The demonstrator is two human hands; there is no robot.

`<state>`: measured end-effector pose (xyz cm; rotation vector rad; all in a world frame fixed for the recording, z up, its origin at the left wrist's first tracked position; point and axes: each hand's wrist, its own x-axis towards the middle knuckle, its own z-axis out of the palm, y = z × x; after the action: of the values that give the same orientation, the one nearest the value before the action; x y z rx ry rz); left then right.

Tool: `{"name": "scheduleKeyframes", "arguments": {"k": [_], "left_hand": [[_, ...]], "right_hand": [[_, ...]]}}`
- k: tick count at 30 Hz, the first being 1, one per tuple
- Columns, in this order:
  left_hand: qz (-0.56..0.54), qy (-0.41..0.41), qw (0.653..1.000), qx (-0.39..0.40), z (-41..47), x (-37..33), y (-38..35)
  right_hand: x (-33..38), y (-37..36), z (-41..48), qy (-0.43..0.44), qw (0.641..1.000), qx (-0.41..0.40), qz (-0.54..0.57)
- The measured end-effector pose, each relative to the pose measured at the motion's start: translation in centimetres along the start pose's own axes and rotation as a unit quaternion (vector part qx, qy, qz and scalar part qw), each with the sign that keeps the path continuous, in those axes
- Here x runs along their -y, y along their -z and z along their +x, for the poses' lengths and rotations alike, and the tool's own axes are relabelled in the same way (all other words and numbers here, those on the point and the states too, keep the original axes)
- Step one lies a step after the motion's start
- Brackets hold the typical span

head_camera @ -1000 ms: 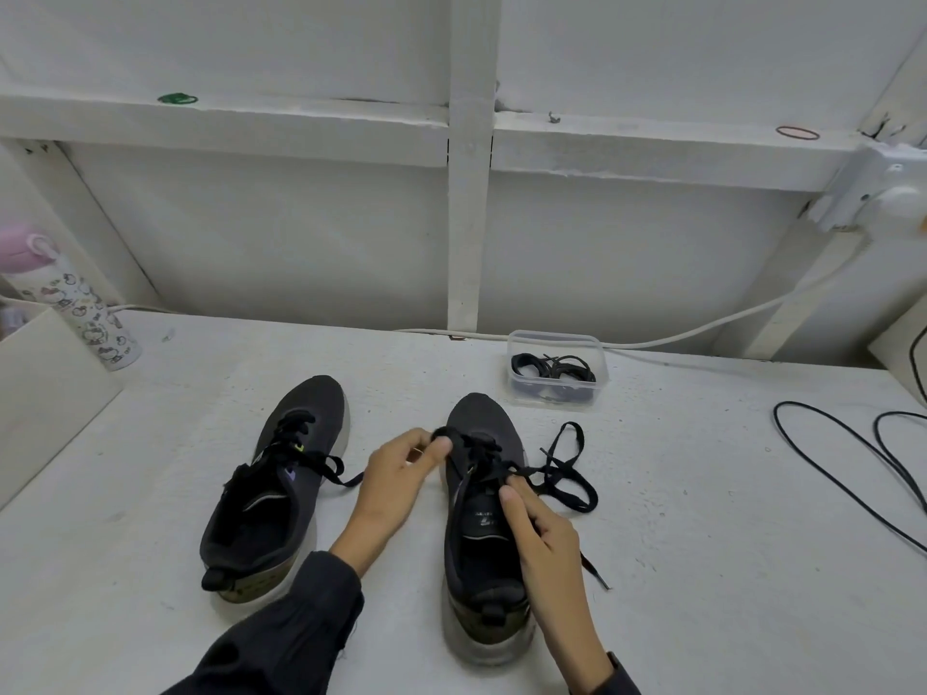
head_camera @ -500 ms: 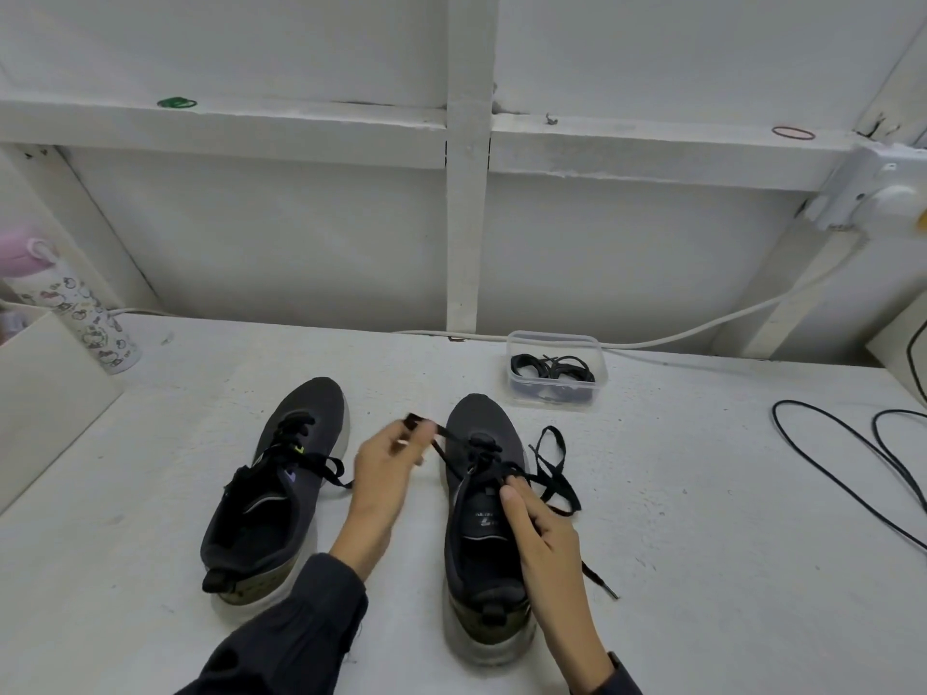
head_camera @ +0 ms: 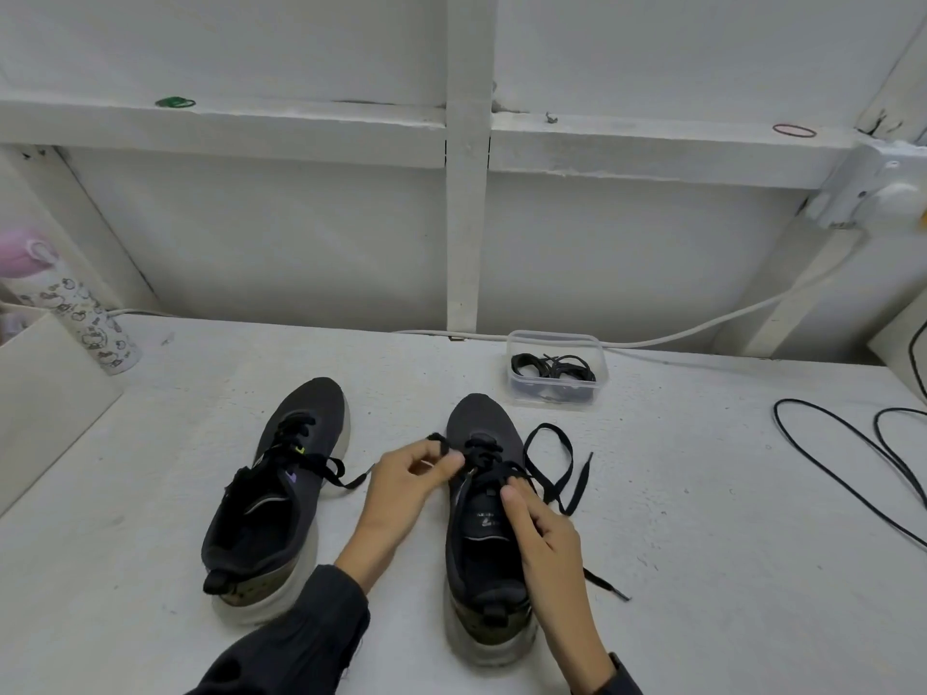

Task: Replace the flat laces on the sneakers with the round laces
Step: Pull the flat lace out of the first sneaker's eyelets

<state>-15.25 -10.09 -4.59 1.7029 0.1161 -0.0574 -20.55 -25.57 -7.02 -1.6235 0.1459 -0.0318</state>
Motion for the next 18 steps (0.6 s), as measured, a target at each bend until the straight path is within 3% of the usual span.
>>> {"name": "scheduleKeyframes", "arguments": {"k": [2, 4, 11, 15, 18], "left_hand": [[-0.028, -0.004, 0.995, -0.093, 0.8, -0.8, 0.7], [-0.069, 0.012, 0.989, -0.131, 1.1, -1.1, 1.1], [-0.031, 0.050, 0.995, 0.081, -1.3, 0.2, -0.6], [-0.006, 0.008, 1.000, -0.011, -0.3, 0.2, -0.3], [-0.091, 0.010, 0.989, -0.117, 0.9, -0.7, 0.6]], "right_hand": [[-0.3, -0.1, 0.0, -0.010, 1.000, 0.000, -0.009], [-0.3, -0.2, 0.0, -0.008, 1.000, -0.005, -0.010], [0.1, -0.3, 0.1, -0.008, 1.000, -0.010, 0.011], [-0.1, -0.2, 0.0, 0.002, 1.000, 0.004, 0.002], [0.0, -0.1, 0.0, 0.017, 1.000, 0.010, -0.011]]}}
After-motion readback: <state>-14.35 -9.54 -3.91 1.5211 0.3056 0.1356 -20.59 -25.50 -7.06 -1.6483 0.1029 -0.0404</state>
